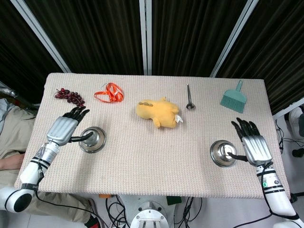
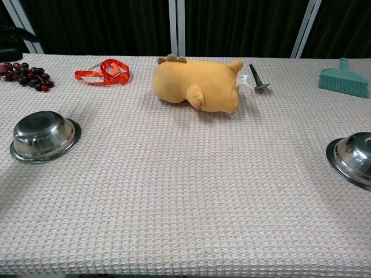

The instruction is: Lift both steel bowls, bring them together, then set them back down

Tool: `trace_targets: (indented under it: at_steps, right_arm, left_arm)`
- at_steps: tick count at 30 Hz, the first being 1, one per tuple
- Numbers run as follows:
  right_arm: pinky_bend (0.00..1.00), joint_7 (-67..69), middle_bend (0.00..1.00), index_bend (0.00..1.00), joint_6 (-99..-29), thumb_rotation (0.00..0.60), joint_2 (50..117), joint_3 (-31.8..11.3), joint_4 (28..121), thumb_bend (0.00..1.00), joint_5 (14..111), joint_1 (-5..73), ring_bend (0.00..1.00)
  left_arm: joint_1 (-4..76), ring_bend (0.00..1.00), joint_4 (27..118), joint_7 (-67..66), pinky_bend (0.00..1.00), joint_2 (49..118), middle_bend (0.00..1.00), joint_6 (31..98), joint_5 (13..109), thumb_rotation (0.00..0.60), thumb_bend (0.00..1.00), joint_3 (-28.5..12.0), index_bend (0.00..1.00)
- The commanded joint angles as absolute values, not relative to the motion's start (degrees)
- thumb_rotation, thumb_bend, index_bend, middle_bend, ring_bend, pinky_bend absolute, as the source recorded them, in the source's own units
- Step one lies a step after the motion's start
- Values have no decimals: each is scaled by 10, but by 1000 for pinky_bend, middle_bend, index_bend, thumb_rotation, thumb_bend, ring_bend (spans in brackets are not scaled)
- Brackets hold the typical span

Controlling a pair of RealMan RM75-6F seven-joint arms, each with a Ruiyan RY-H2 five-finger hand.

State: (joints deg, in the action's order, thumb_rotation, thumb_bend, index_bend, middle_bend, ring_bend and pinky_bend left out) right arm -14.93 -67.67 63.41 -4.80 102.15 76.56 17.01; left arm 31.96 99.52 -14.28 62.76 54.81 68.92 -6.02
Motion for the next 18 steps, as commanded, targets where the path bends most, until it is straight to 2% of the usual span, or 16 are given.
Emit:
trace_targets:
  at_steps: [1, 5, 14, 17, 18]
  right_arm:
    - [53, -240, 0, 0, -586, 520, 598, -15, 1082, 294, 670, 205, 0]
    - [53, -256, 0, 0, -573, 520, 624, -10, 1070, 294, 642, 215, 0]
    - [53, -270, 0, 0, -563, 521, 664, 1, 1038, 294, 613, 226, 0]
    - [53, -267, 0, 0, -565, 520, 671, 2, 1032, 294, 612, 227, 0]
    - [53, -266, 0, 0, -567, 520, 673, 2, 1029, 294, 613, 227, 0]
  left_arm:
    - [350, 7, 1020, -201, 233, 614, 0, 504, 635, 11, 123, -46, 0]
    - [365, 7, 995, -211, 232, 640, 0, 487, 608, 96, 123, -45, 0]
    - [393, 4, 914, -236, 215, 705, 0, 446, 597, 131, 125, -20, 0]
    - [397, 0, 900, -249, 205, 724, 0, 444, 596, 210, 126, -9, 0]
    - [397, 0, 896, -250, 202, 728, 0, 448, 599, 260, 126, -8, 0]
